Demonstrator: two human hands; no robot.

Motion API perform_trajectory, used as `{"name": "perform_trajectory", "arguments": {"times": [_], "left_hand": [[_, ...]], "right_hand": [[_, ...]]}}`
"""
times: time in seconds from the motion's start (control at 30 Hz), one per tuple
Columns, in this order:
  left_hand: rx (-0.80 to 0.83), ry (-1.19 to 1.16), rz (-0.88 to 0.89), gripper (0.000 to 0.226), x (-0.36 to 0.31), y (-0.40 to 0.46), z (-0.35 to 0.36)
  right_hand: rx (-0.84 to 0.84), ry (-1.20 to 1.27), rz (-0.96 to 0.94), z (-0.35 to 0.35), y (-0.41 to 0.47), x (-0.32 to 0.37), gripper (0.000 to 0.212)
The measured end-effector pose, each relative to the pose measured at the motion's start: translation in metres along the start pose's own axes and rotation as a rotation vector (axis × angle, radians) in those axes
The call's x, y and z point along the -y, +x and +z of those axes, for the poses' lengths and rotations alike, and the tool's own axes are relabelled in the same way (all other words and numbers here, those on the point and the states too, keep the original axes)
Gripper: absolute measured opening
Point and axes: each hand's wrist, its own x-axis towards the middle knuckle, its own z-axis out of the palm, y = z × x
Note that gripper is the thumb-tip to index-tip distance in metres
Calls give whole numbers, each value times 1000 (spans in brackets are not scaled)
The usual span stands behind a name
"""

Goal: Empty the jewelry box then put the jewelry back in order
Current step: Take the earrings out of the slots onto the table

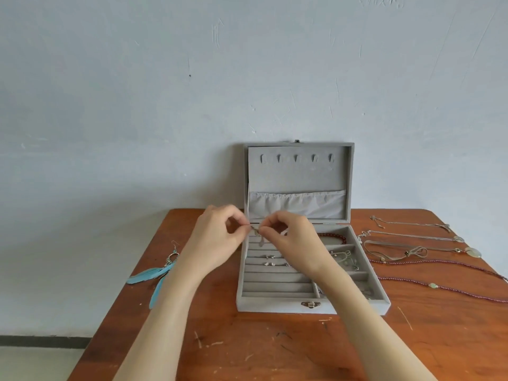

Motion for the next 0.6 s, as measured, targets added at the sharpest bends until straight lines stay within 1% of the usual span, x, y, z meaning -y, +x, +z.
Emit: {"name": "perform_trajectory", "arguments": {"times": [0.1,0.17,0.27,0.37,0.43,0.6], "left_hand": [[64,-108,-119,8,23,-16,-24],[133,-124,-212,9,39,-25,-35],[209,-92,-277,5,50,-31,-42],[314,-37,-298,7,55,-30,-44],[352,6,-309,11,60,-30,-44],[315,117,-302,22,68,-26,-37]], "right_hand": [[84,32,-23,18,-10,15,17],[150,8,-21,34,-15,20,13],[206,-119,-27,55,-18,19,9],[172,-333,-19,61,-16,16,10],[144,-360,10,64,-13,17,11],[111,-407,47,77,-6,21,11]]}}
